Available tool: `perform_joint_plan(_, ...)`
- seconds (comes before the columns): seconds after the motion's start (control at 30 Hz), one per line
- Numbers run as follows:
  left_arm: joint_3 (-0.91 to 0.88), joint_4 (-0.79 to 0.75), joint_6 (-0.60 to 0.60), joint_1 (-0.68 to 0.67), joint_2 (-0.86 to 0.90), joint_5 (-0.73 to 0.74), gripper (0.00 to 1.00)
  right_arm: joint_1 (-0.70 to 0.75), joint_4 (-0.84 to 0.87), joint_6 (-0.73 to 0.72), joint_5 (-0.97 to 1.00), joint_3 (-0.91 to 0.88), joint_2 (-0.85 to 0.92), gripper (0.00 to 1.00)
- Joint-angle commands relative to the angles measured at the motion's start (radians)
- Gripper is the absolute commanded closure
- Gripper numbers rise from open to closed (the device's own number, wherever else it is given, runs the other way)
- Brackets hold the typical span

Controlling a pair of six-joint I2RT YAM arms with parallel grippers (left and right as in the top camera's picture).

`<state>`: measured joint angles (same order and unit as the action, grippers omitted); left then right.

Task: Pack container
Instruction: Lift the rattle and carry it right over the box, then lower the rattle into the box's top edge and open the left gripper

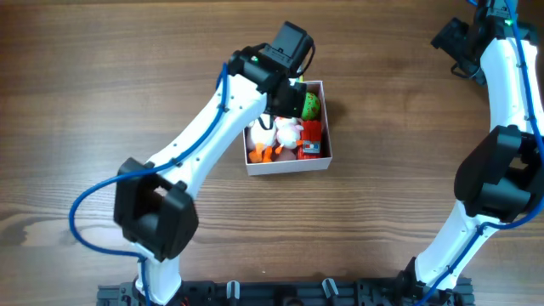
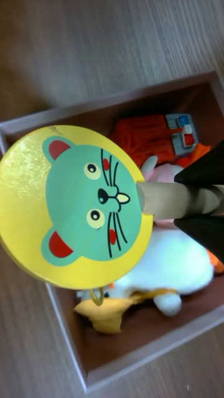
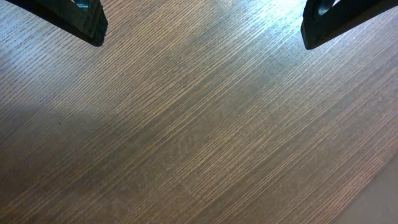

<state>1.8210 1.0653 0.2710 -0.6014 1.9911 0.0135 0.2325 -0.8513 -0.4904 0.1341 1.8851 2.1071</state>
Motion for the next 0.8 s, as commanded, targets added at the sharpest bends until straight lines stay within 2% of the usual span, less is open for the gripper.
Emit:
perform_joint_plan(0.0, 0.01, 0.001, -0.002, -0.005, 0.051, 0.009, 0.82, 0.001, 0.002, -0.01, -0.004, -0.007, -0.029, 0.0)
perform_joint_plan(0.13, 0.01, 0.001, -0.003, -0.005, 0.074, 0.008, 0.8, 0.001, 0.002, -0.01, -0.004, -0.007, -0.029, 0.0)
perform_joint_plan(0.37, 0.01, 0.001, -0.003, -0.005, 0.075, 0.008, 0.7, 0.001, 0.002, -0.01, -0.004, -0.007, -0.029, 0.0)
perform_joint_plan(0.47, 0.01, 0.0, -0.003, -0.005, 0.075, 0.008, 0.57, 0.001, 0.002, -0.009, -0.004, -0.007, -0.029, 0.0)
perform_joint_plan(0.5, 0.01, 0.0, -0.003, -0.005, 0.075, 0.007, 0.46, 0.001, 0.002, -0.009, -0.004, -0.007, -0.029, 0.0)
perform_joint_plan(0.53, 0.01, 0.0, -0.003, -0.003, 0.075, 0.008, 0.2, 0.001, 0.002, -0.01, -0.004, -0.007, -0.029, 0.0)
perform_joint_plan(0.57, 0.01, 0.0, -0.002, 0.0, 0.074, 0.008, 0.0, 0.001, 0.002, -0.009, -0.004, -0.007, -0.029, 0.0)
perform_joint_plan(0.77, 0.01, 0.006, 0.029, 0.034, 0.056, 0.008, 0.0, 0.001, 0.002, -0.009, -0.004, -0.007, -0.029, 0.0)
